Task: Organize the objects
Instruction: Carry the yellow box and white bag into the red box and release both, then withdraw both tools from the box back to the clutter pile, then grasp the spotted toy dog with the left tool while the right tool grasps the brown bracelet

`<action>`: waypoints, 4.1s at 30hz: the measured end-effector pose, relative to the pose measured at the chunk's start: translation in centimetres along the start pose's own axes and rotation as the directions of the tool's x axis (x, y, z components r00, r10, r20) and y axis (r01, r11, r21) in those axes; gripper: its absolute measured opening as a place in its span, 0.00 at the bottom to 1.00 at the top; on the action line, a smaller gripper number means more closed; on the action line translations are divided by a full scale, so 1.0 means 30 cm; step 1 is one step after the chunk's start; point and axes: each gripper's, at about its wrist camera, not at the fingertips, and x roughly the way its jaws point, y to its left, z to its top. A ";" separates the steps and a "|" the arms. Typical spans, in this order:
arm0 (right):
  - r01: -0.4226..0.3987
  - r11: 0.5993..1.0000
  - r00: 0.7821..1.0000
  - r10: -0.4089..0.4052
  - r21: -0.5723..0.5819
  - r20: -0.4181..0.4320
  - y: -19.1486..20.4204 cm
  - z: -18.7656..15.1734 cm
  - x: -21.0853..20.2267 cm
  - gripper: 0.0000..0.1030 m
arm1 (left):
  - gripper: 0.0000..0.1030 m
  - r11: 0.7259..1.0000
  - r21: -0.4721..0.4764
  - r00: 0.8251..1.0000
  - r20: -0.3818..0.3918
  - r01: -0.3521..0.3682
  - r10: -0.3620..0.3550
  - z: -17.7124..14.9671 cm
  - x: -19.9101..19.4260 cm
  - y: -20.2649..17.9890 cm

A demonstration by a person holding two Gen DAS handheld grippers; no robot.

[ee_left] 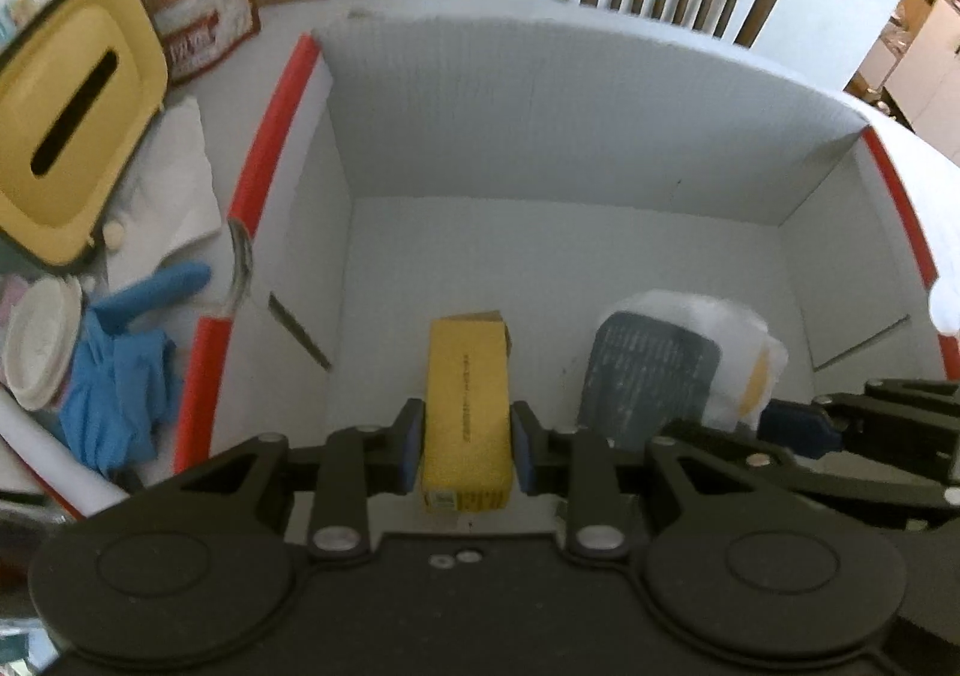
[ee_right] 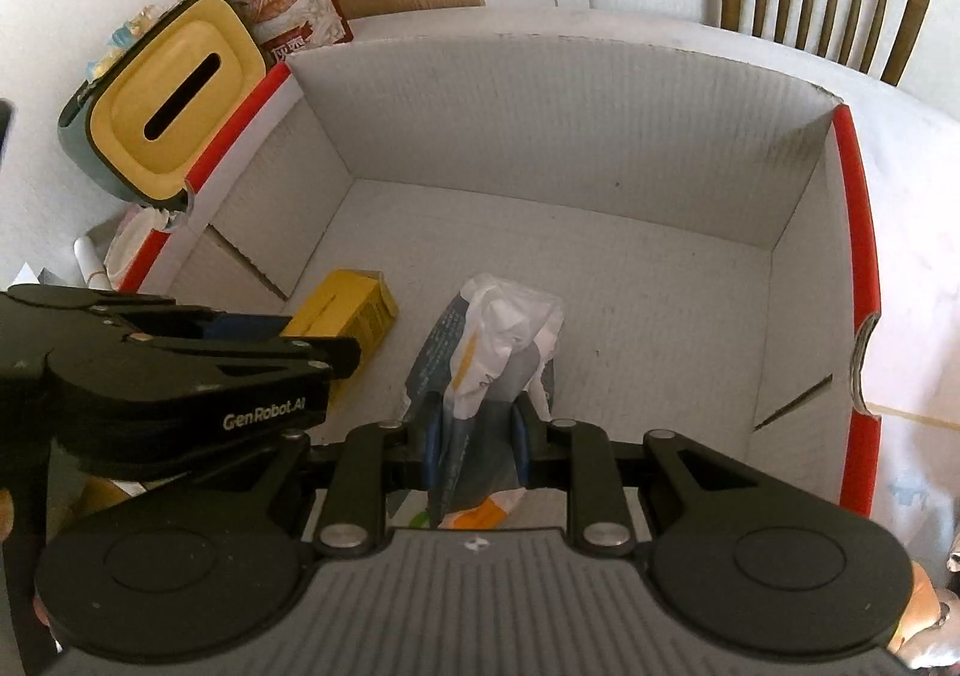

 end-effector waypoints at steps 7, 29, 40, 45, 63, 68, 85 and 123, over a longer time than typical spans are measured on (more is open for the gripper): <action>0.016 1.000 1.000 -0.016 -0.009 0.009 0.010 -0.002 -0.009 0.22 | 0.28 1.000 -0.028 0.999 -0.037 0.010 -0.011 0.003 0.014 0.015; 0.018 0.999 0.992 -0.023 0.041 0.125 -0.034 -0.070 -0.223 0.56 | 0.53 0.999 0.009 0.992 0.117 0.049 -0.049 -0.036 -0.172 -0.028; 0.023 0.999 0.977 -0.033 0.050 0.209 -0.036 -0.122 -0.394 0.56 | 0.55 0.996 0.070 0.967 0.243 0.063 -0.078 -0.081 -0.335 -0.095; 0.017 0.998 0.969 -0.029 0.052 0.246 -0.060 -0.178 -0.480 0.60 | 0.56 0.994 0.087 0.955 0.281 0.072 -0.094 -0.121 -0.400 -0.149; -0.001 0.998 0.939 -0.018 0.056 0.344 -0.279 -0.410 -0.783 0.73 | 0.78 0.990 0.122 0.919 0.380 0.066 -0.109 -0.275 -0.569 -0.399; 0.003 0.998 0.936 -0.026 0.064 0.350 -0.363 -0.477 -0.834 0.73 | 0.81 0.991 0.114 0.917 0.385 0.068 -0.107 -0.307 -0.578 -0.465; 0.020 0.994 0.927 -0.059 0.108 0.372 -0.636 -0.613 -0.916 0.84 | 1.00 0.986 0.147 0.913 0.386 0.079 -0.131 -0.405 -0.527 -0.708; 0.096 0.979 0.965 -0.135 0.179 0.223 -0.977 -0.651 -0.680 0.84 | 0.91 0.976 0.215 0.950 0.310 -0.025 -0.044 -0.374 -0.122 -0.924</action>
